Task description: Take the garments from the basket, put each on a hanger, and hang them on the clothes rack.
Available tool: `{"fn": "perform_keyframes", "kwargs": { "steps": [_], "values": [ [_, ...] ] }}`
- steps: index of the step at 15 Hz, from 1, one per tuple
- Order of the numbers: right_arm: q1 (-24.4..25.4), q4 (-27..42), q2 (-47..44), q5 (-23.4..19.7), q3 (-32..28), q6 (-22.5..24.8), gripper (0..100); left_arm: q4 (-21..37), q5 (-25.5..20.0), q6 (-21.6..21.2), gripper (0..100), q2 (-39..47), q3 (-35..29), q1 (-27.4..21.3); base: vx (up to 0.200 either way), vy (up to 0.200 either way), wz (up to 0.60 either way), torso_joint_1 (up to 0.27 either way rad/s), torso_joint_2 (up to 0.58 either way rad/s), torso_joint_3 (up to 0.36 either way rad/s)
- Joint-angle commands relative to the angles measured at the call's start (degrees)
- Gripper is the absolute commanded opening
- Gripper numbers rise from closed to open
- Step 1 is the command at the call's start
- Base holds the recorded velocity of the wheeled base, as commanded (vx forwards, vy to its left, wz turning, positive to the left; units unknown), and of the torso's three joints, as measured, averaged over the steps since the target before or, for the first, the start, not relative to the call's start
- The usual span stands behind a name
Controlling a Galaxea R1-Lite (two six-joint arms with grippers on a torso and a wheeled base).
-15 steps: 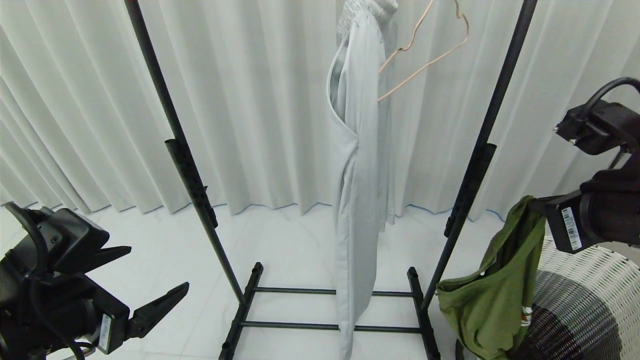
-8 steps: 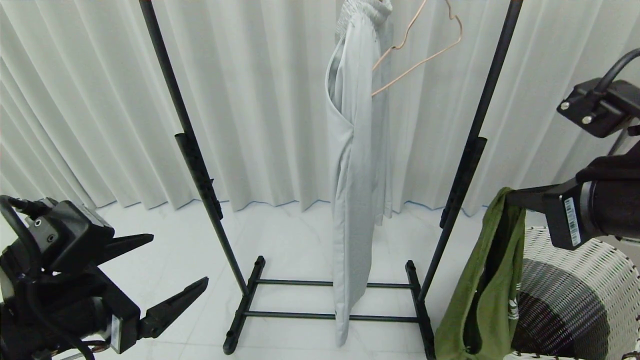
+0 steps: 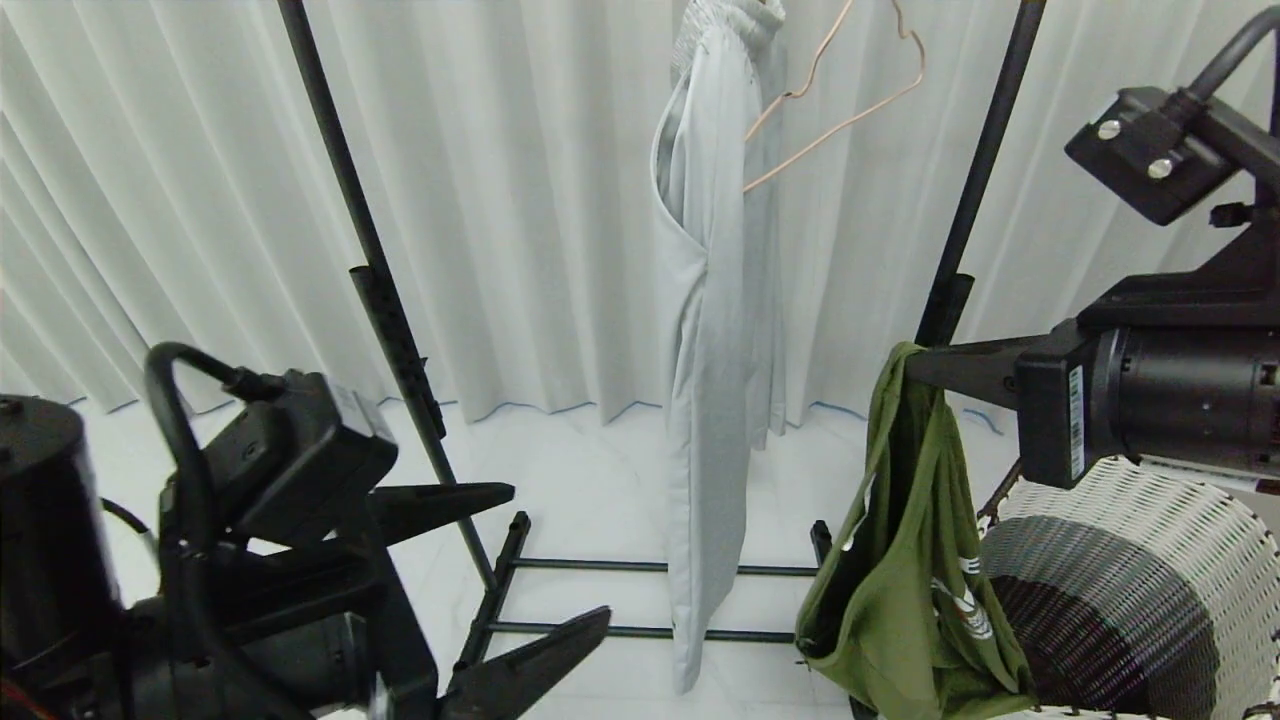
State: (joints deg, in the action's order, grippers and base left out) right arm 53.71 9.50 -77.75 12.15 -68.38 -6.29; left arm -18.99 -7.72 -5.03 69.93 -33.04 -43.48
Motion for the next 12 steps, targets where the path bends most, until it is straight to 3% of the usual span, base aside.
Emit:
{"fn": "perform_keyframes", "kwargs": {
  "steps": [1, 6, 9, 10, 12],
  "values": [
    [3.0, -2.1, -1.6, -0.4, 0.0, -1.1, 0, -0.1, 0.3, 7.4, 100, 7.4, -5.5, -6.1, 0.000, 0.000, 0.00, 0.000, 0.00, 0.000],
    [5.9, -5.7, -1.7, -0.5, 0.0, -2.1, 0, -2.7, 1.2, 22.3, 100, 20.6, -12.6, -8.6, 0.000, 0.000, 0.00, 0.000, 0.00, 0.000],
    [6.0, -5.9, -1.3, -0.5, -0.1, -2.1, 0, -6.1, 5.8, 26.0, 100, 27.3, -14.7, -8.9, 0.000, 0.000, 0.00, 0.000, 0.00, 0.000],
    [5.9, -6.0, -1.2, -0.5, -0.2, -2.1, 0, -8.3, 9.6, 28.0, 100, 30.6, -16.4, -8.8, 0.000, 0.000, 0.00, 0.000, 0.00, 0.000],
    [5.9, -6.2, -0.6, -0.5, 0.0, -2.5, 0, -8.8, 10.3, 31.3, 100, 31.8, -17.6, -9.8, 0.000, 0.000, 0.00, 0.000, 0.00, 0.000]
  ]
}}
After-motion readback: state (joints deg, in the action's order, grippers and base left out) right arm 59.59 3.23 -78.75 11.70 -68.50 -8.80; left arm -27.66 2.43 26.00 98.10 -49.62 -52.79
